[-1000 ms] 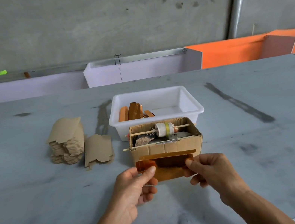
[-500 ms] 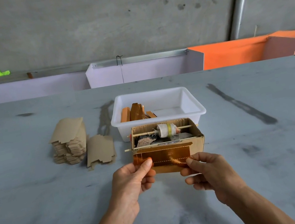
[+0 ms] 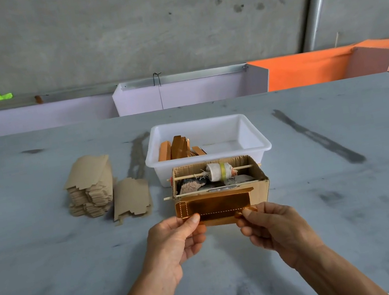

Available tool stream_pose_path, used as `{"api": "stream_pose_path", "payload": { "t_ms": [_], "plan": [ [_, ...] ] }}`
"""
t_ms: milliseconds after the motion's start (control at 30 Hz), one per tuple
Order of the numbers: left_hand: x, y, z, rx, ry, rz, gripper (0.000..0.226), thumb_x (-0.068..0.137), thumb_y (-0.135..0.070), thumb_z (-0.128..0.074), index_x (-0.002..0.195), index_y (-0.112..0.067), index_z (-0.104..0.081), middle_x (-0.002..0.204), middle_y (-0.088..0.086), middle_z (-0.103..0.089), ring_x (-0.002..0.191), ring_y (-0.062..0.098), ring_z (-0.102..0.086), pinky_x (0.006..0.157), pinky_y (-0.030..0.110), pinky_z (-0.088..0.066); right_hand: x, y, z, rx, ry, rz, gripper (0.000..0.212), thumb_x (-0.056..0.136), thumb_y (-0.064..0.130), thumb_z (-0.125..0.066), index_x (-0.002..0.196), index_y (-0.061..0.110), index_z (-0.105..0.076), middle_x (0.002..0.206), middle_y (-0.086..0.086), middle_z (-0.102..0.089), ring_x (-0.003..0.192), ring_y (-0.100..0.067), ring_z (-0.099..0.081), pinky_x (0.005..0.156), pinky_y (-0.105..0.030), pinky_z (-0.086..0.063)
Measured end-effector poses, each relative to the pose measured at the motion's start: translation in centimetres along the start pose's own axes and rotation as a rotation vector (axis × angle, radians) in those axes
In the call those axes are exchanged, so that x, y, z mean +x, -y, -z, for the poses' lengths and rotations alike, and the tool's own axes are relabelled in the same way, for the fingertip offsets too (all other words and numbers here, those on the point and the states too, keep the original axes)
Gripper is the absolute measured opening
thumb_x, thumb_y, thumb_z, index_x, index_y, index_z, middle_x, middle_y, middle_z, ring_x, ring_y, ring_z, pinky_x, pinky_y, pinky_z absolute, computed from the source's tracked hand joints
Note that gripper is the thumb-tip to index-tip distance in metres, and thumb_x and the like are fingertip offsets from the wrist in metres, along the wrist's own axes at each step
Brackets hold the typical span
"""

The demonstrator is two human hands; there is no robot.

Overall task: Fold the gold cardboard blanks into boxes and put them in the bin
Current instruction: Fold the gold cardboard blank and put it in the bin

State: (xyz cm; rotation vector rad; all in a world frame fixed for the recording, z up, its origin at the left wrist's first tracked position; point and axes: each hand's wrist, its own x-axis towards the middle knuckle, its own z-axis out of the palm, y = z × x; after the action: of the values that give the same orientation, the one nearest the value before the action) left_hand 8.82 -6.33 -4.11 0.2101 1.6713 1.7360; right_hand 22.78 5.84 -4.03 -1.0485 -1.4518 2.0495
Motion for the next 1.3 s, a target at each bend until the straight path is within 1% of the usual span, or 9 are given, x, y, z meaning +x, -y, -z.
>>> {"api": "stream_pose_path", "payload": {
  "t_ms": [233, 467, 667, 800, 967, 1033, 1133, 1233, 1300],
  "plan": [
    [-0.1, 0.4, -0.4, -0.034, -0.058, -0.17, 0.017, 0.076, 0.001, -0.073, 0.064, -0.006, -0.064, 0.059, 0.007, -0.069, 0.054, 0.014, -0.064, 0.057, 0.024, -0.054, 0.6, -0.5, 0.0, 0.159, -0.011, -0.007, 0.006, 0.082, -0.001, -0.066, 0.087, 0.0, -0.063, 0.073, -0.015, -0.07, 0.061, -0.016, -0.067, 0.053, -0.023, -0.054],
    [-0.2, 0.7, -0.8, -0.032, -0.099, -0.34, 0.015, 0.075, 0.008, -0.07, 0.068, -0.001, -0.061, 0.053, 0.005, -0.066, 0.047, 0.01, -0.058, 0.049, 0.015, -0.049, 0.5, -1.0, -0.5, 0.234, -0.08, 0.066, 0.019, 0.079, -0.01, -0.065, 0.076, 0.007, -0.057, 0.065, -0.01, -0.067, 0.061, -0.018, -0.069, 0.055, -0.023, -0.054],
    [-0.4, 1.1, -1.8, -0.237, -0.136, -0.354, 0.034, 0.076, 0.01, -0.068, 0.094, -0.018, -0.058, 0.069, 0.003, -0.073, 0.056, 0.013, -0.068, 0.05, 0.018, -0.052, 0.2, -1.4, -1.4, 0.376, -0.106, 0.132, 0.034, 0.08, -0.013, -0.062, 0.102, 0.01, -0.052, 0.074, -0.014, -0.061, 0.061, -0.02, -0.069, 0.059, -0.025, -0.058],
    [-0.5, 1.5, -2.8, -0.279, -0.118, -0.302, 0.027, 0.071, 0.011, -0.072, 0.087, -0.008, -0.063, 0.07, 0.004, -0.073, 0.059, 0.014, -0.07, 0.051, 0.019, -0.054, 0.2, -1.7, -2.0, 0.366, -0.122, 0.118, 0.044, 0.08, -0.01, -0.064, 0.115, 0.009, -0.048, 0.091, -0.02, -0.065, 0.062, -0.02, -0.069, 0.061, -0.027, -0.054],
    [-0.6, 2.1, -3.6, -0.299, -0.137, -0.361, 0.024, 0.069, 0.015, -0.071, 0.082, -0.003, -0.062, 0.065, 0.007, -0.071, 0.055, 0.015, -0.066, 0.052, 0.021, -0.055, 0.0, -2.7, -3.3, 0.426, -0.097, 0.126, 0.052, 0.063, -0.001, -0.076, 0.111, 0.004, -0.055, 0.083, -0.012, -0.069, 0.068, -0.019, -0.068, 0.063, -0.027, -0.053],
    [-0.9, 2.4, -4.0, -0.301, -0.118, -0.384, 0.025, 0.069, 0.016, -0.071, 0.084, -0.003, -0.063, 0.065, 0.007, -0.071, 0.055, 0.014, -0.066, 0.051, 0.021, -0.053, 0.0, -3.1, -4.2, 0.433, -0.084, 0.123, 0.045, 0.059, 0.001, -0.077, 0.101, 0.001, -0.061, 0.075, -0.009, -0.068, 0.065, -0.016, -0.065, 0.06, -0.026, -0.051],
    [-0.9, 2.6, -4.0, -0.304, -0.118, -0.398, 0.027, 0.068, 0.015, -0.073, 0.085, -0.004, -0.064, 0.068, 0.008, -0.072, 0.057, 0.016, -0.067, 0.052, 0.021, -0.053, 0.2, -3.5, -4.6, 0.453, -0.102, 0.102, 0.026, 0.066, -0.003, -0.075, 0.088, 0.005, -0.065, 0.068, -0.005, -0.067, 0.06, -0.013, -0.063, 0.06, -0.025, -0.049],
    [-0.7, 2.7, -3.3, -0.296, -0.111, -0.386, 0.025, 0.067, 0.009, -0.075, 0.086, -0.004, -0.065, 0.07, 0.01, -0.073, 0.058, 0.019, -0.069, 0.052, 0.023, -0.054, 0.4, -3.4, -4.1, 0.461, -0.101, 0.087, 0.017, 0.073, -0.001, -0.072, 0.088, 0.004, -0.065, 0.067, -0.005, -0.067, 0.062, -0.014, -0.063, 0.063, -0.026, -0.048],
    [-0.6, 2.6, -3.1, -0.312, -0.1, -0.358, 0.018, 0.071, 0.004, -0.073, 0.087, 0.001, -0.064, 0.07, 0.014, -0.072, 0.058, 0.021, -0.069, 0.052, 0.024, -0.055, 0.3, -3.4, -3.6, 0.498, -0.077, 0.063, 0.008, 0.079, 0.002, -0.067, 0.087, 0.003, -0.065, 0.067, -0.007, -0.067, 0.059, -0.014, -0.064, 0.057, -0.023, -0.05]
  ]
}}
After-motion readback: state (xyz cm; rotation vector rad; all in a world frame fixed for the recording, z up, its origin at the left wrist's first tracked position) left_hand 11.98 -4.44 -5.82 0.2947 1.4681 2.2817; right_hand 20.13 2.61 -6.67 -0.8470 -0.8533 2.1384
